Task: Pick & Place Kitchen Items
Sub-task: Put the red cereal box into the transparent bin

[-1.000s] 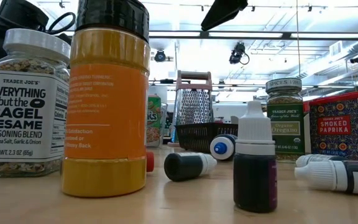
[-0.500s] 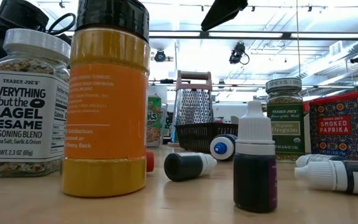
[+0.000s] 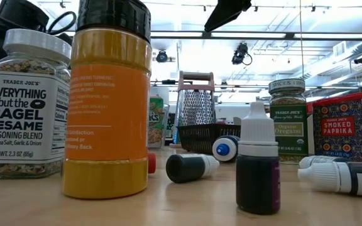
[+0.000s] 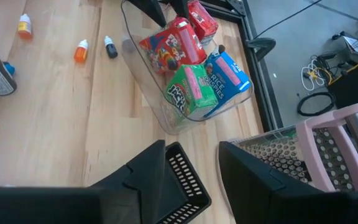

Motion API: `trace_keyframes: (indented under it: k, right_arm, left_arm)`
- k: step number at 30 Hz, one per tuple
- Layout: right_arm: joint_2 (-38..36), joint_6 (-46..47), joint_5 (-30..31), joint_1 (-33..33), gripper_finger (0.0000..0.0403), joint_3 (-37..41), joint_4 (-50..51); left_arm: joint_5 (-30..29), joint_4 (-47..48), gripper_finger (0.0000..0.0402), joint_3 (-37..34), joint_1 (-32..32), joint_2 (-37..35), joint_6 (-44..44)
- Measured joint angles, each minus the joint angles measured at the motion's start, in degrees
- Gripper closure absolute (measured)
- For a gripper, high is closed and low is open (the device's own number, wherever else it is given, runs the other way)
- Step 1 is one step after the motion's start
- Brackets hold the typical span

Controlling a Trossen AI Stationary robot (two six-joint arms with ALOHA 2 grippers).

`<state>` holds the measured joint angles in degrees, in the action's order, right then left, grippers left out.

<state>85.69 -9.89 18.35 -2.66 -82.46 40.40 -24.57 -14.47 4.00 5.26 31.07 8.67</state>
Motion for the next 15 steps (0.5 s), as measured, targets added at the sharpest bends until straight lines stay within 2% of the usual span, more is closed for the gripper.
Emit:
trace_keyframes:
  k: [7,15]
  right_arm:
    - [0.00,0.08,0.00,-0.01,0.0243,0.00,0.04]
    - [0.00,0.20,0.00,0.00,0.0243,0.00,-0.02]
  left_arm:
    - [-0.05,0.24,0.0161,5.20,0.00,-0.02,-7.46]
    - [1.39,5.03,0.0162,6.20,0.00,0.04,-4.47]
